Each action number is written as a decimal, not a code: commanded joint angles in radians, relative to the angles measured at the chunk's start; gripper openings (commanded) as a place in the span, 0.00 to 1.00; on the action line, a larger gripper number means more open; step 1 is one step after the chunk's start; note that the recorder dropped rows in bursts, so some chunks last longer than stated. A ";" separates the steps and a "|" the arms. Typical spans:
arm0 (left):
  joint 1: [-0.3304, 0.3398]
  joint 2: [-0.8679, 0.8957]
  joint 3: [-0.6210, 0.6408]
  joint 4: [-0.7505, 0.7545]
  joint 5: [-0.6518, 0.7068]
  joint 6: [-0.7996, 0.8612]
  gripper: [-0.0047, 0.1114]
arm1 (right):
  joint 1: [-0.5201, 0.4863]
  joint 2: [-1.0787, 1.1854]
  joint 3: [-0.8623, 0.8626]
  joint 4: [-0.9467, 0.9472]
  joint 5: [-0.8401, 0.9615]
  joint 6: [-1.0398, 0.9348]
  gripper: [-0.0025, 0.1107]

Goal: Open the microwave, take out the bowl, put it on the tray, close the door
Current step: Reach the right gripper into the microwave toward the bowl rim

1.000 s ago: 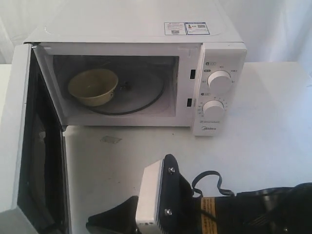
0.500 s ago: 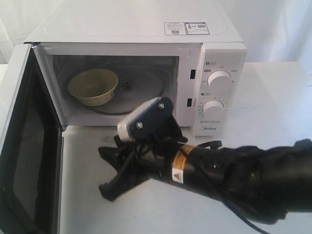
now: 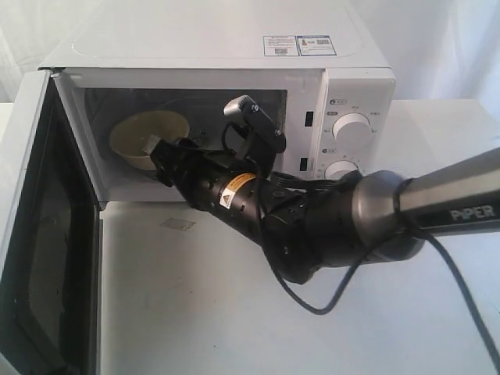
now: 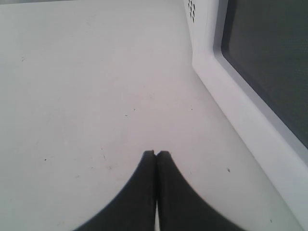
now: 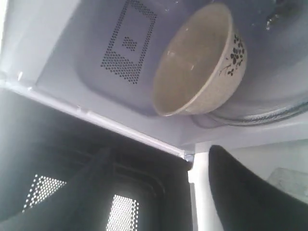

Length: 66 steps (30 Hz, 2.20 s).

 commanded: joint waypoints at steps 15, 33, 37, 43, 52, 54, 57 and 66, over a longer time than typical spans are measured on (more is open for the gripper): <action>0.001 -0.004 0.006 -0.008 0.003 0.004 0.04 | -0.053 0.221 -0.325 0.136 0.168 -0.047 0.50; 0.001 -0.004 0.006 -0.008 0.003 0.004 0.04 | -0.076 0.307 -0.462 0.139 0.263 -0.091 0.50; 0.001 -0.004 0.006 -0.008 0.003 0.004 0.04 | -0.076 0.314 -0.483 0.142 0.264 -0.125 0.50; 0.001 -0.004 0.006 -0.008 0.003 0.004 0.04 | -0.076 0.326 -0.496 0.142 0.287 -0.141 0.43; 0.001 -0.004 0.006 -0.008 0.003 0.004 0.04 | -0.076 0.328 -0.496 0.153 0.290 -0.143 0.23; 0.001 -0.004 0.006 -0.008 0.003 0.004 0.04 | -0.076 0.328 -0.494 0.153 0.285 -0.143 0.16; 0.001 -0.004 0.006 -0.008 0.003 0.004 0.04 | -0.076 0.328 -0.494 0.153 0.278 -0.147 0.05; 0.001 -0.004 0.006 -0.008 0.003 0.004 0.04 | -0.076 0.322 -0.494 0.138 0.269 -0.149 0.02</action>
